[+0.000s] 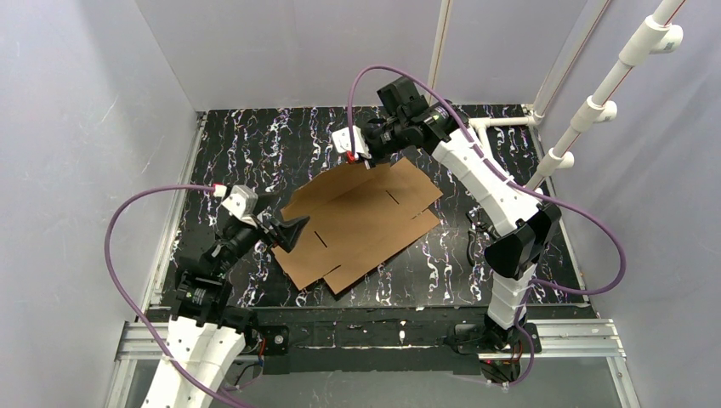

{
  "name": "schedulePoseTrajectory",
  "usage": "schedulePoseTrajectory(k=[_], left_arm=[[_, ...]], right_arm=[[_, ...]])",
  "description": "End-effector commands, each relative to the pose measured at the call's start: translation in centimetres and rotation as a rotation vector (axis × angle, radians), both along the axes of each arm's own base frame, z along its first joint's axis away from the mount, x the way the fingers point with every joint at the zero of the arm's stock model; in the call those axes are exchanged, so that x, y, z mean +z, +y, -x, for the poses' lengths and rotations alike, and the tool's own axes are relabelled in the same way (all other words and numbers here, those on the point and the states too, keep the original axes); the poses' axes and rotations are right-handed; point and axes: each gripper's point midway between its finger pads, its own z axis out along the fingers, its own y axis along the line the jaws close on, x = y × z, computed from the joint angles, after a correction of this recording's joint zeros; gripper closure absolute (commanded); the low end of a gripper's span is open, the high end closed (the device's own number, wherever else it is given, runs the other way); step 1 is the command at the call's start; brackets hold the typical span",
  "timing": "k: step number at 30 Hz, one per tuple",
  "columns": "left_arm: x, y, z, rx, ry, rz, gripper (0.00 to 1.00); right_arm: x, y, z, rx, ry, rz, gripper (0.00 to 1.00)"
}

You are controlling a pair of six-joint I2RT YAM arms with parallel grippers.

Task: Fold the paper box
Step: Fold the paper box at the center of the board.

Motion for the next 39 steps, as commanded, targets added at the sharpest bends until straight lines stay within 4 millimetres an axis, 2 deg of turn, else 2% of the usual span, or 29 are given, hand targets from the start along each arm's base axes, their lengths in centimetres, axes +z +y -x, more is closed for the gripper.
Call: schedulePoseTrajectory(k=[1, 6, 10, 15, 19, 22, 27, 28, 31, 32, 34, 36, 37, 39], left_arm=[[3.0, -1.1, 1.6, -0.118, -0.091, -0.092, 0.02], [4.3, -2.7, 1.4, -0.231, -0.143, -0.155, 0.02], [4.5, -3.7, 0.4, -0.265, -0.182, -0.232, 0.02], [3.6, -4.1, -2.3, -0.255, -0.282, -0.395, 0.04], [3.6, -4.7, -5.2, -0.222, -0.279, -0.409, 0.12], [3.9, -5.3, -6.3, -0.226, -0.250, -0.386, 0.30], [2.9, -5.3, -7.7, -0.198, -0.208, -0.401, 0.51], [2.8, -5.3, -7.7, -0.195, -0.204, -0.402, 0.58], [2.7, -5.2, -7.8, -0.180, -0.189, -0.397, 0.92], [2.6, -5.1, -7.8, -0.171, -0.183, -0.397, 1.00], [2.3, -4.8, -7.9, -0.146, -0.165, -0.394, 1.00], [2.0, -4.0, -7.9, -0.098, -0.142, -0.384, 1.00], [1.9, -3.4, -7.9, -0.062, -0.132, -0.381, 1.00], [1.4, -2.6, -7.4, -0.021, -0.113, -0.361, 1.00]], right_arm=[[1.6, -0.3, 0.8, -0.024, 0.023, -0.034, 0.99], [1.7, -0.1, 0.6, -0.038, 0.033, -0.043, 0.99], [2.0, 0.0, 0.4, -0.046, 0.035, -0.053, 0.99], [2.1, 0.1, 0.6, -0.043, 0.041, -0.060, 0.99], [2.2, 0.0, 0.6, -0.045, 0.037, -0.060, 0.99], [2.1, -0.1, 0.6, -0.047, 0.036, -0.059, 0.99], [2.0, 0.0, 0.7, -0.043, 0.044, -0.061, 0.99], [2.0, 0.0, 0.7, -0.043, 0.045, -0.061, 0.99], [1.9, 0.1, 0.6, -0.051, 0.049, -0.061, 0.99], [1.9, 0.1, 0.6, -0.056, 0.050, -0.063, 0.99], [1.9, 0.0, 0.6, -0.070, 0.063, -0.068, 0.88], [2.4, 0.0, 0.4, -0.106, 0.074, -0.086, 0.71], [2.7, -0.1, 0.3, -0.127, 0.081, -0.095, 0.61], [3.9, -0.7, 0.4, -0.172, 0.112, -0.131, 0.31]])
